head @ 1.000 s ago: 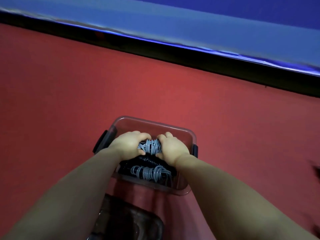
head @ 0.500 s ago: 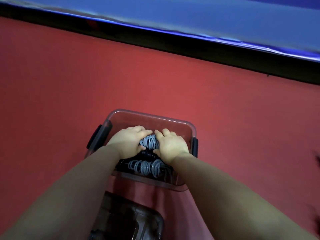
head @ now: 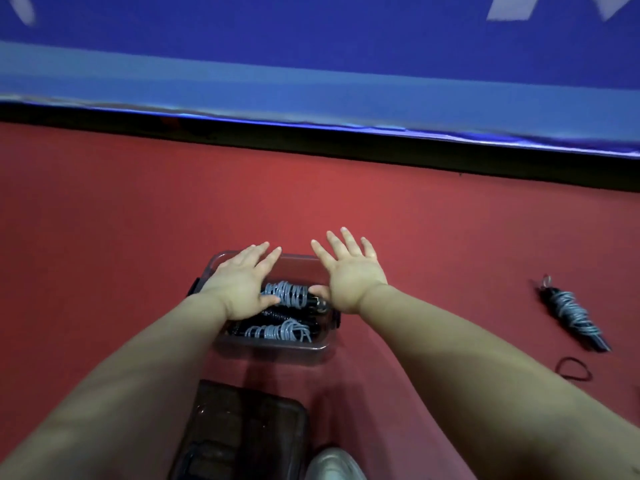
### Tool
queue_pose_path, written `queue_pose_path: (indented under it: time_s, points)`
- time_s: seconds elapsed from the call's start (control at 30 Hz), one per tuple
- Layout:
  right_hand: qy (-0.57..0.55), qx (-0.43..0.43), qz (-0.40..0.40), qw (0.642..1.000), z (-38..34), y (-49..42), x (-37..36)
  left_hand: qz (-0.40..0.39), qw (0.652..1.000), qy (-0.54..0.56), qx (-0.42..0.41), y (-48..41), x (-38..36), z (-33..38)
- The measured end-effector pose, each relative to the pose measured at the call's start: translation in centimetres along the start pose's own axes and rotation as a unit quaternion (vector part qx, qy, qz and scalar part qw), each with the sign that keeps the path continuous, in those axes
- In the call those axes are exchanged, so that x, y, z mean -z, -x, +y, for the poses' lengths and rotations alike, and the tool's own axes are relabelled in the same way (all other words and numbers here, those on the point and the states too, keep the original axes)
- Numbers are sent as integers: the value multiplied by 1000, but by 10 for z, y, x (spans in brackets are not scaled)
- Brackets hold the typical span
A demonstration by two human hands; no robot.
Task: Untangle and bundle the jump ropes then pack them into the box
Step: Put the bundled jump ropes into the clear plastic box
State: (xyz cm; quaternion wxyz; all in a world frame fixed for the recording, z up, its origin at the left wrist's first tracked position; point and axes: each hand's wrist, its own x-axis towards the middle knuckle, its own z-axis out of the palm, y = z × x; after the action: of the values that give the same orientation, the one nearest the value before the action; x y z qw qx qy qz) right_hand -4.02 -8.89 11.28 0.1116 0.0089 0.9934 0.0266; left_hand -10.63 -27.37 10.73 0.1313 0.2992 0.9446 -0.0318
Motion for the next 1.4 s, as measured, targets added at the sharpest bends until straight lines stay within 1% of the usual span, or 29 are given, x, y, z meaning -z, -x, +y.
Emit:
queue_pose_path:
  time_s: [0.17,0.23,0.33,0.47,0.6,0.73,0.8,0.87,0.9,0.97,1.07,1.17,1.27,1.33,1.4]
  points:
    - [-4,-59,35,998,55,60,24,14,999,-17,-39,11,33,66]
    - [-25,-94,40,994,84,87,24,17,997,-29,-67,11,40,101]
    - [-80,-154,40,984,126,127,18,12,990,-61,-125,6,44,159]
    - [-114,-228,39,966,183,173,-3,-6,978,-92,-189,-7,40,237]
    - [-173,-320,11,931,235,213,-45,-28,964,-98,-245,-19,21,314]
    - [-230,-394,-25,889,267,242,-99,-56,944,-112,-305,-32,-9,377]
    - [-262,-429,-70,862,274,250,-127,-71,935,-117,-327,-40,-27,400]
    - [-297,-456,-132,828,277,254,-155,-85,924,-130,-349,-47,-45,419]
    - [-311,-461,-164,815,278,255,-169,-93,919,-136,-358,-51,-54,427]
    - [-324,-451,-218,802,277,254,-193,-111,910,-146,-372,-58,-70,438]
    - [-327,-442,-258,794,272,253,-218,-128,900,-160,-385,-68,-89,448]
    - [-312,-446,-235,806,268,249,-232,-133,896,-164,-391,-77,-103,455]
    - [-306,-445,-177,823,267,244,-242,-143,893,-167,-392,-82,-114,460]
    - [-332,-440,-145,822,268,242,-245,-146,896,-167,-384,-86,-120,463]
    - [-385,-423,-125,811,274,241,-244,-137,904,-168,-369,-88,-123,462]
